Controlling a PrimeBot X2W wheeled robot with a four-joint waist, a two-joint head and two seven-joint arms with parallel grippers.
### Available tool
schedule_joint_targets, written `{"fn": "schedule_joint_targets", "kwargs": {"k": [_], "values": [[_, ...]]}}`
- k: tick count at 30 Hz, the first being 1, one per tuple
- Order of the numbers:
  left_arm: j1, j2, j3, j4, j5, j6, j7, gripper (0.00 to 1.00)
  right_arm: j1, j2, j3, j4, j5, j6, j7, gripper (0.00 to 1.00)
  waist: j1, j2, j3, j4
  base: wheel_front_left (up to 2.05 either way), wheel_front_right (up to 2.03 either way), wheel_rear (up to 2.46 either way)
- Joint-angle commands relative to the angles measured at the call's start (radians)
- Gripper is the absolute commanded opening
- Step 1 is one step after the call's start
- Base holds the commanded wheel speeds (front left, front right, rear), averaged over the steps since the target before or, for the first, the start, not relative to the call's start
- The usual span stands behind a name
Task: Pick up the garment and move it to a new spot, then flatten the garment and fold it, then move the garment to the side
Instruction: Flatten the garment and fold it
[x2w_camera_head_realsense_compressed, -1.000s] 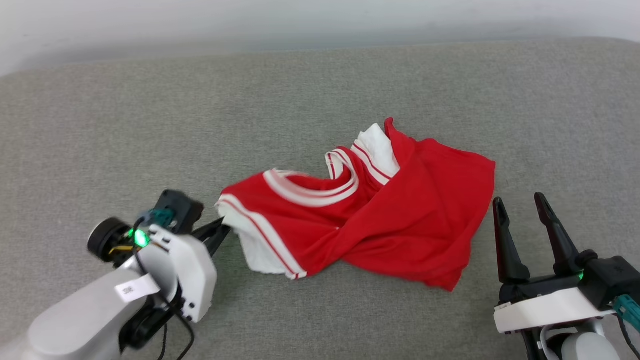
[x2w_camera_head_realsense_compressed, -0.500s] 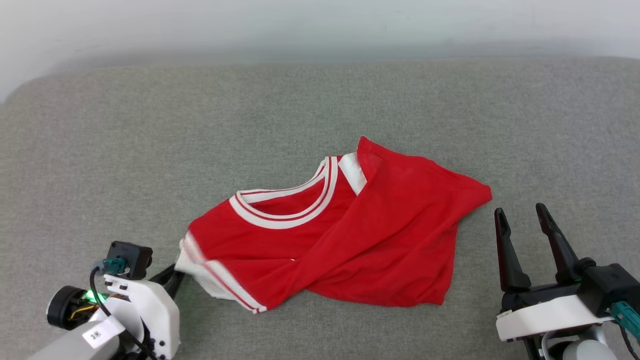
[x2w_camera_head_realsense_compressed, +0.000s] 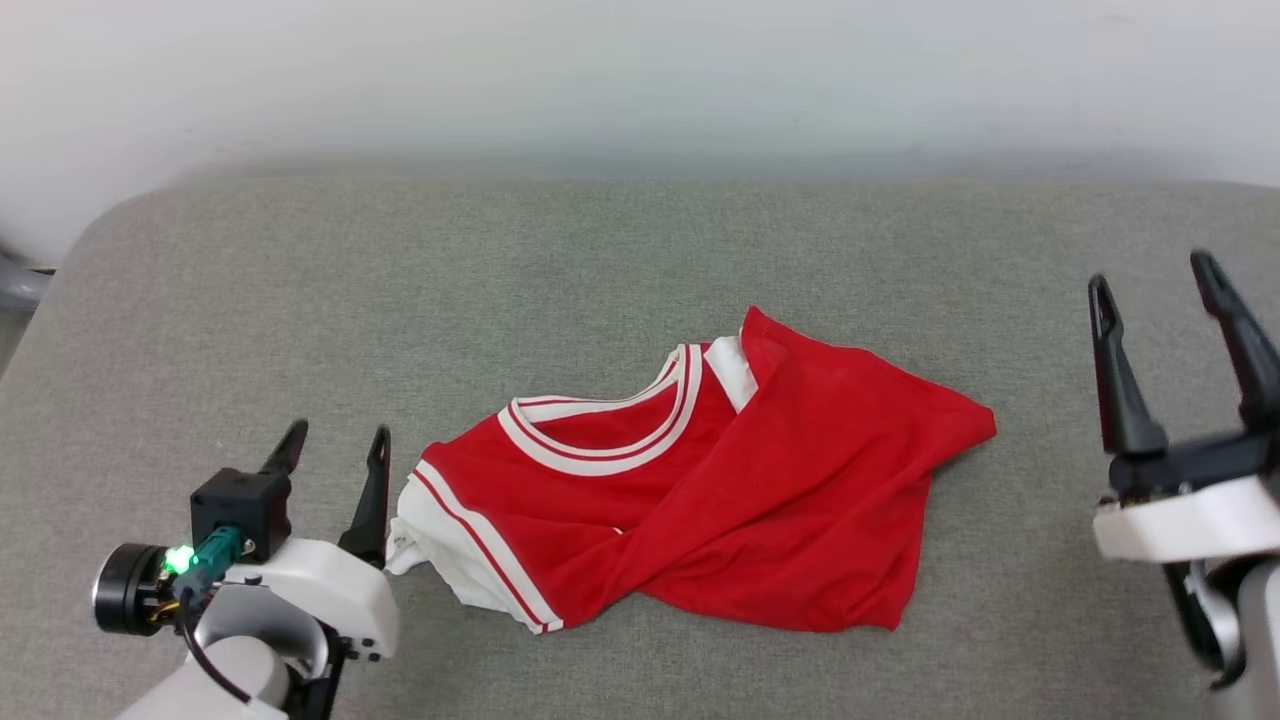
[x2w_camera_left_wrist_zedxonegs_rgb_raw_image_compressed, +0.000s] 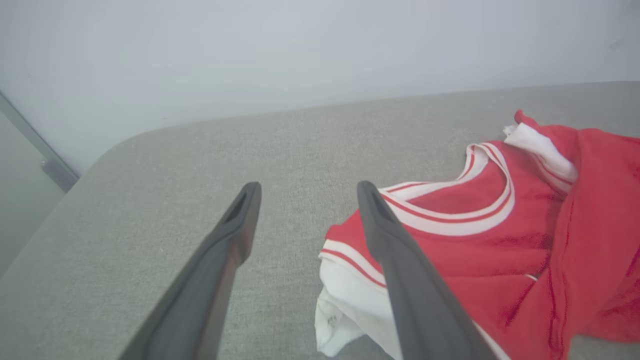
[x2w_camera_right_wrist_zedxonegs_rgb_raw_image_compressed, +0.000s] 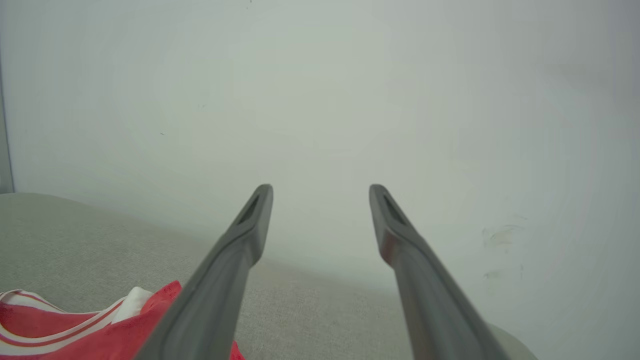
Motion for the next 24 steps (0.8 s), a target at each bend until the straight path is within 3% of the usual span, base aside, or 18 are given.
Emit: {"fn": "schedule_joint_targets", "kwargs": {"k": [1,4,8,12,18,19,24], "values": [[0.042,-0.04,0.061,-0.046,0.074,0.033,-0.006,1.0,-0.053,-0.052,0.021,0.013,0.008,-0.001,-0.002,1.0,0.0001,0.0,-0.006,0.008,0.0,0.0,0.0],[0.102,-0.087,0.152,-0.098,0.185,0.071,-0.005,1.0,-0.124,-0.125,0.066,0.049,0.028,-0.001,-0.002,1.0,0.0001,0.0,-0.009,0.017,0.0,0.0,0.0],[0.179,-0.167,0.25,-0.152,0.311,0.085,-0.005,1.0,-0.22,-0.237,0.177,0.135,0.124,-0.001,0.026,1.0,0.0001,0.0,-0.005,0.031,0.0,0.0,0.0],[0.231,-0.236,0.329,-0.173,0.411,0.066,-0.005,1.0,-0.305,-0.35,0.339,0.17,0.263,-0.001,0.169,1.0,0.0001,0.0,0.007,0.046,0.0,0.0,0.0],[0.275,-0.334,0.432,-0.171,0.524,0.007,-0.005,1.0,-0.4,-0.504,0.586,0.174,0.479,-0.001,0.481,1.0,0.0001,0.0,0.036,0.076,0.0,0.0,0.0],[0.275,-0.334,0.432,-0.171,0.524,0.007,-0.005,1.0,-0.4,-0.504,0.586,0.174,0.479,-0.001,0.481,1.0,0.0001,0.0,0.036,0.076,0.0,0.0,0.0],[0.286,-0.406,0.492,-0.155,0.591,-0.06,-0.005,1.0,-0.454,-0.568,0.721,0.205,0.615,-0.001,0.72,1.0,0.0001,0.0,0.067,0.104,0.0,0.0,0.0]]}}
